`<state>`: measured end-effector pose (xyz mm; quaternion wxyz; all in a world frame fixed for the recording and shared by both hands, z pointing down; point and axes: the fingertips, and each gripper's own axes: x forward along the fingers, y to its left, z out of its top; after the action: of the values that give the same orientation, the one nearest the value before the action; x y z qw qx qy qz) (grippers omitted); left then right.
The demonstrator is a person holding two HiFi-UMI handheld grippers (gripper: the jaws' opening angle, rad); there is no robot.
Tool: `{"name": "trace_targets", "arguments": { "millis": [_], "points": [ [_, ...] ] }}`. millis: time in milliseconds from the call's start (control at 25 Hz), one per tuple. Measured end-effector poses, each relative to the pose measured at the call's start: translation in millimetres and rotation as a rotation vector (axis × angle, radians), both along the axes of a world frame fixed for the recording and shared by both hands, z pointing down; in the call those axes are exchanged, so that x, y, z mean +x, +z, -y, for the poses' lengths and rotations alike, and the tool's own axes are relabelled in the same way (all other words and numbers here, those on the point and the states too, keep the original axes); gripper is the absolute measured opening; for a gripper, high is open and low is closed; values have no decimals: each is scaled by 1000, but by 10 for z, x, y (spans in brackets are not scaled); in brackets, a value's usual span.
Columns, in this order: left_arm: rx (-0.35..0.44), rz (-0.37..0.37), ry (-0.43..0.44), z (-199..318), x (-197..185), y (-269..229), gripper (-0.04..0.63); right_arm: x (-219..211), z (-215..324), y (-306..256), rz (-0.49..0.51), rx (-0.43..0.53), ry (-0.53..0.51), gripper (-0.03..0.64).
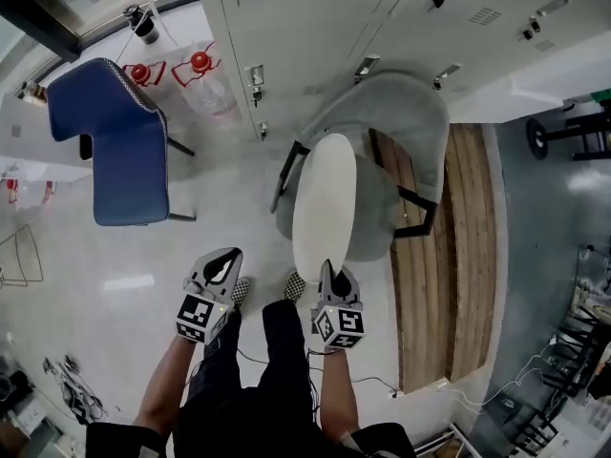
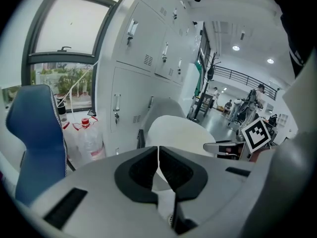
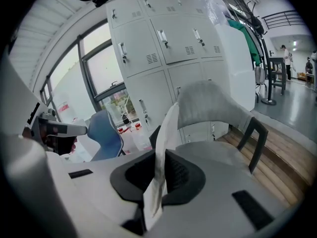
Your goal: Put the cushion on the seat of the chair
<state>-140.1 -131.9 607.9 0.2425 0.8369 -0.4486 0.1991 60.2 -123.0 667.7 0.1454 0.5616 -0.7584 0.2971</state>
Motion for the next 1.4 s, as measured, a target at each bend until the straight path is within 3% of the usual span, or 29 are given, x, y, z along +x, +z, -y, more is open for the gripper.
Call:
{"name": "trace_targets", "arguments": {
  "millis": [480, 840, 1400],
  "points": [
    [-50, -7, -5, 90, -38, 408, 25, -34, 84, 402, 3, -38, 9, 49],
    [-58, -10, -3, 78, 39, 553, 25, 266, 68, 584, -9, -58, 73, 49],
    [-91, -18, 86, 42, 684, 897, 25, 912, -91, 1132, 6, -101, 183, 49]
  ]
}}
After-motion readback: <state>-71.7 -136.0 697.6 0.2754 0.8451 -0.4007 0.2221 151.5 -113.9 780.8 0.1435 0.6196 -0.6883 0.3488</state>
